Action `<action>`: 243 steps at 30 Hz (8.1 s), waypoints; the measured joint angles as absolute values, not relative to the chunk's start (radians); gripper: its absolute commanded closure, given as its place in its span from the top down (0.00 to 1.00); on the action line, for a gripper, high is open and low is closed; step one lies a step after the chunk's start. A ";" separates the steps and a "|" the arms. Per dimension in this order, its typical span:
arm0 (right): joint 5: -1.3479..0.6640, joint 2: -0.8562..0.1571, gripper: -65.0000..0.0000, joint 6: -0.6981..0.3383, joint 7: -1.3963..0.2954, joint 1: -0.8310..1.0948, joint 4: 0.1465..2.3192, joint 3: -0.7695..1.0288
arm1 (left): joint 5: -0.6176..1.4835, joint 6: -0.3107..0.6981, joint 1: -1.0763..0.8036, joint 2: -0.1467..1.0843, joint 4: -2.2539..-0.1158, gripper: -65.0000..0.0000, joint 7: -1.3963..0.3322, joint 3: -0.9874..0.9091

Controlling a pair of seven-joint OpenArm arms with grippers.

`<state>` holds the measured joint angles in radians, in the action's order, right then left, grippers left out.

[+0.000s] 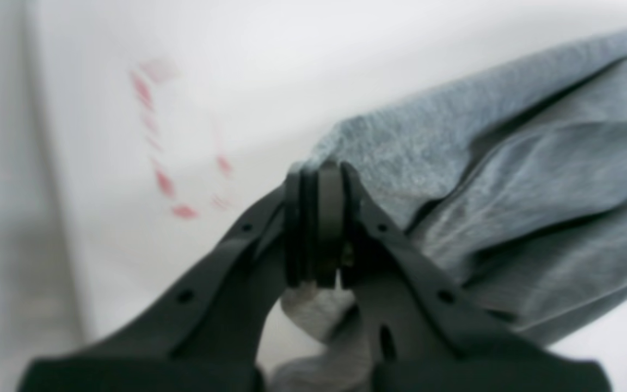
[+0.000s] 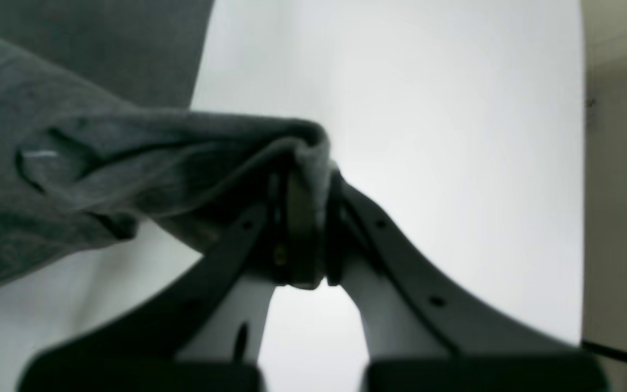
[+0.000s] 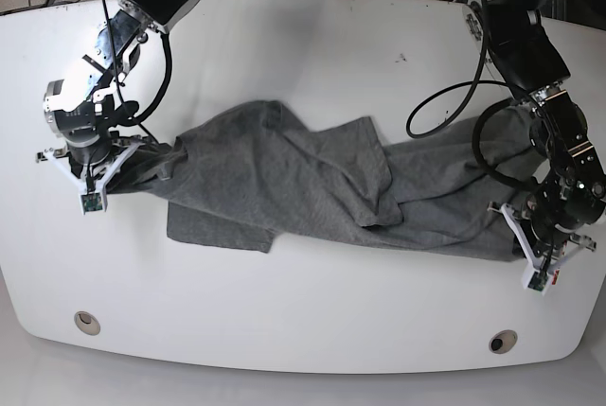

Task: Layout the t-shirt on the table in an organized manner, then fold the t-shirt properly
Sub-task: 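Lift the grey shirt high with both grippers, raising it off the table, then lower the shirt and drag it flat across the table with both grippers, then release the right gripper and move it down along the shirt's side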

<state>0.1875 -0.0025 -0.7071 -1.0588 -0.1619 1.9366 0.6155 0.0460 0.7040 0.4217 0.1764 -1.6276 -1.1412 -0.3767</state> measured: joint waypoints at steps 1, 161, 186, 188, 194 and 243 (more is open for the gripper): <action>0.187 -0.009 0.00 -0.707 -1.060 -0.181 1.937 0.615 | 0.047 0.705 0.440 0.178 -1.643 0.00 -1.152 -0.377; 0.180 0.085 0.75 -0.700 -1.049 0.401 2.019 0.564 | 0.049 0.698 -0.152 0.309 -1.890 0.74 -1.335 -0.572; 0.203 0.081 0.75 -0.700 -1.058 0.168 2.014 0.476 | 0.049 0.698 -0.091 0.323 -1.891 0.74 -1.339 -0.567; 0.199 0.080 0.75 -0.700 -1.057 0.149 2.014 0.443 | 0.047 0.698 -0.080 0.323 -1.890 0.74 -1.341 -0.568; 0.194 0.072 0.75 -0.700 -1.055 0.123 2.002 0.370 | 0.046 0.698 -0.058 0.326 -1.890 0.74 -1.339 -0.567; 0.459 -0.050 0.75 -0.698 -1.163 0.073 2.008 0.224 | 0.050 0.698 -0.027 0.322 -1.888 0.74 -1.314 -0.494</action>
<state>0.4595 -0.0498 -0.6979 -1.1629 0.0727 2.0075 0.2241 0.0498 0.6975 -0.0265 0.3222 -1.8885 -1.3144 -0.4938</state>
